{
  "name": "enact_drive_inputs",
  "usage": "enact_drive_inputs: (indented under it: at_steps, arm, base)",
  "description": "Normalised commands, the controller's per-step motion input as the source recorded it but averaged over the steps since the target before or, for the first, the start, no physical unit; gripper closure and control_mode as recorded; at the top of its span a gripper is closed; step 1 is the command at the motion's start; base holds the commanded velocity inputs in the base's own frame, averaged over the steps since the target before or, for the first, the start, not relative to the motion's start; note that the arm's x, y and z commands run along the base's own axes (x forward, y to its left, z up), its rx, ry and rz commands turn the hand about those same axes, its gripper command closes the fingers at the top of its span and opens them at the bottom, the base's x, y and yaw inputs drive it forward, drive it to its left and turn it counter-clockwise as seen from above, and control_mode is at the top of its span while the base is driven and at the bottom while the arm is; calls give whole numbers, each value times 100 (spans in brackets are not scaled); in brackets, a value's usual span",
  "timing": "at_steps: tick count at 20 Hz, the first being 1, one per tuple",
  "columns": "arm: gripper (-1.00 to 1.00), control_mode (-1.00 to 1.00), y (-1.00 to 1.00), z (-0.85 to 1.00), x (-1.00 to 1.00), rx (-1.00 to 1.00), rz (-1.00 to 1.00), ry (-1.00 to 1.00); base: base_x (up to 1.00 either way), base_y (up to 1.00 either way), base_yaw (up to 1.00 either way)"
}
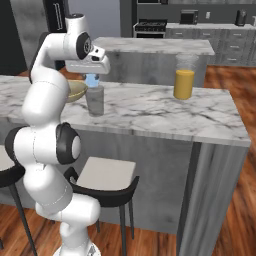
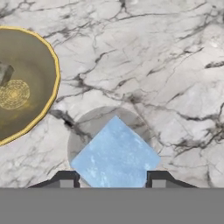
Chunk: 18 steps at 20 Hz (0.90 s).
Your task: There are two ice cubes in the ice bowl. Place both ice cubes in the glass cup.
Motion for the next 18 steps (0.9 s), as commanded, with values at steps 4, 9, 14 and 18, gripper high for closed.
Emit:
enact_drive_inputs:
  at_steps: [4, 9, 14, 18]
  arm:
    - [100, -100, 0, 0, 17, 0, 0, 0]
    - [100, -100, 0, 0, 19, 0, 0, 0]
    - [100, -100, 0, -6, 18, 0, 0, 0]
    - [100, -100, 0, -25, 2, 0, 0, 1]
  base:
    - [0, 0, 0]
    - [0, 0, 0]
    - [0, 0, 0]
    - [0, 0, 0]
